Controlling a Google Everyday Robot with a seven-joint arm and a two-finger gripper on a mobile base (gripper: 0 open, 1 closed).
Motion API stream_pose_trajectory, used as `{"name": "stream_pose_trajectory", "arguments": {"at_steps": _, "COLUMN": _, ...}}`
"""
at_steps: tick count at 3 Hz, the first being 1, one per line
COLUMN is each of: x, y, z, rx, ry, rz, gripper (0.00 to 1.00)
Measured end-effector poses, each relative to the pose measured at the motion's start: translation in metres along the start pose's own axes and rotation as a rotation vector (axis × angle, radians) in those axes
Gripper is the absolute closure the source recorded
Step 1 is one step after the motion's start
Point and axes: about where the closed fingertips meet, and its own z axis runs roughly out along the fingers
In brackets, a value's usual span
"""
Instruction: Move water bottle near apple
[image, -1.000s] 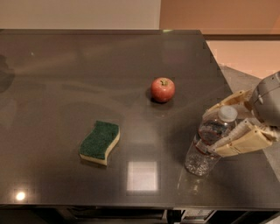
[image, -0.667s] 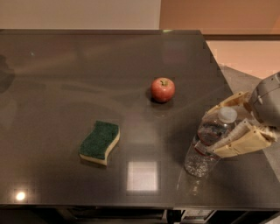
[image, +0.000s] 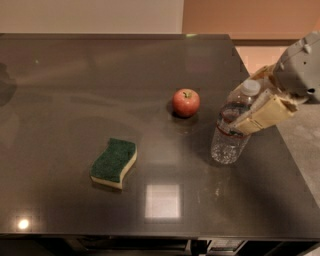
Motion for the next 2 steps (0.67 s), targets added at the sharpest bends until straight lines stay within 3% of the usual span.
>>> {"name": "stream_pose_trajectory", "arguments": {"at_steps": 2, "x": -0.012, "y": -0.063, "z": 0.009, "rx": 0.024, "ry": -0.008, "rz": 0.038, "gripper": 1.00}}
